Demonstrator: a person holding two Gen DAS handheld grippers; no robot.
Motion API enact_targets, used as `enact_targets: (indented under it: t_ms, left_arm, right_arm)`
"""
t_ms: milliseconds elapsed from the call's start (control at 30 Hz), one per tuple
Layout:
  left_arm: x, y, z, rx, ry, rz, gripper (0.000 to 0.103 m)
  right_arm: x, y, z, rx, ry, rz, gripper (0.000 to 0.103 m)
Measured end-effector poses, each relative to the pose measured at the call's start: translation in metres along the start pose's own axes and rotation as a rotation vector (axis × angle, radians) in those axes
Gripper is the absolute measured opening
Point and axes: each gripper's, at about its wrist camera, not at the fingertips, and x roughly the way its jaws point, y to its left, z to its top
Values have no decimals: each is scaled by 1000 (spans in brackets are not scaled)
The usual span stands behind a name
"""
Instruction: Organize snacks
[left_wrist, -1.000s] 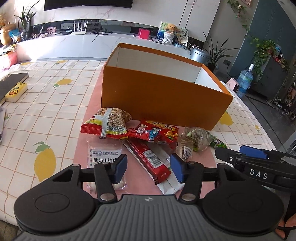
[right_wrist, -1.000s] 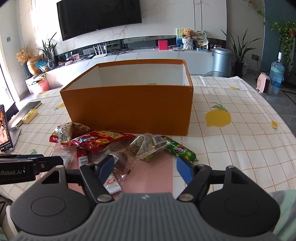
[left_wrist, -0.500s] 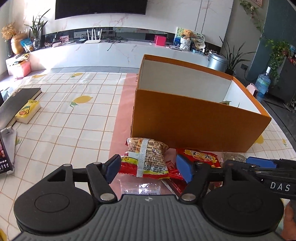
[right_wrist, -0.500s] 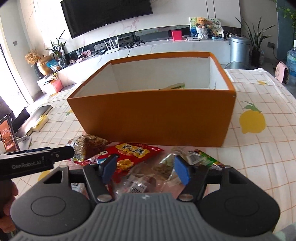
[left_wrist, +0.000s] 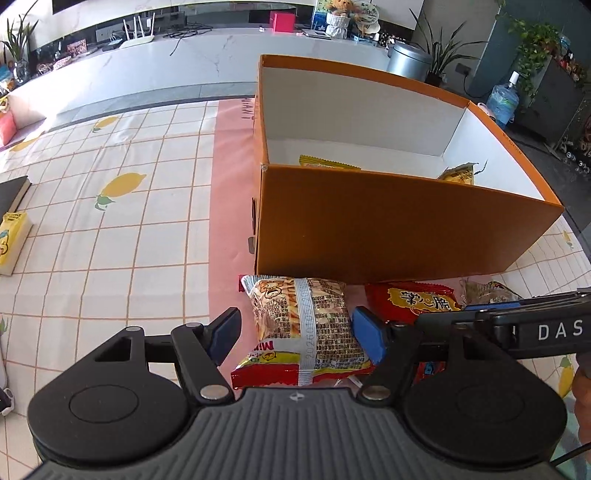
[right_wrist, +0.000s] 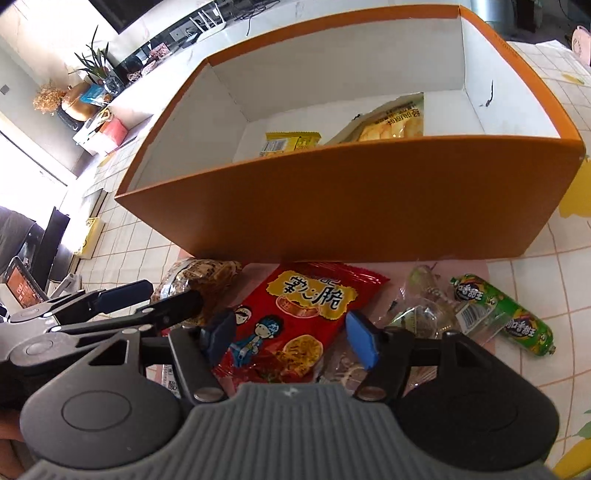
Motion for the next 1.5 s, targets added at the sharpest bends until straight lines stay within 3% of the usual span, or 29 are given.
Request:
enact_targets:
  t_ms: [100, 233, 467, 667, 733, 867, 1000, 1133, 1500]
  left_arm:
    - [6, 3, 3, -19, 19, -28, 81]
    - [10, 7, 2, -44, 31, -50, 78]
    - [13, 15, 0, -101, 26, -89, 70]
    - [15, 19, -3, -123, 35, -99, 71]
    - [14, 16, -4, -106, 29, -98, 66]
    - [13, 11, -6, -95, 14, -89, 62]
    - [12, 12, -9, -116, 8, -74, 56]
    - [5, 12, -11, -159, -13, -61, 52]
    - [-42, 1, -18, -179, -129, -14, 52]
  right_arm:
    - [10, -4, 4, 39, 44, -19, 70]
    - [22, -14, 7, 128, 86, 28, 71]
    - [28, -15, 8, 158, 81, 26, 74]
    - [31, -13, 6, 160, 74, 20, 74]
    - [31, -13, 5, 168, 75, 39, 65]
    - [27, -12, 3, 172, 55, 40, 62]
    - [18, -16, 2, 182, 30, 47, 38]
    - [10, -22, -1, 211, 15, 70, 27]
    - [-36, -17, -20, 140, -77, 92, 22]
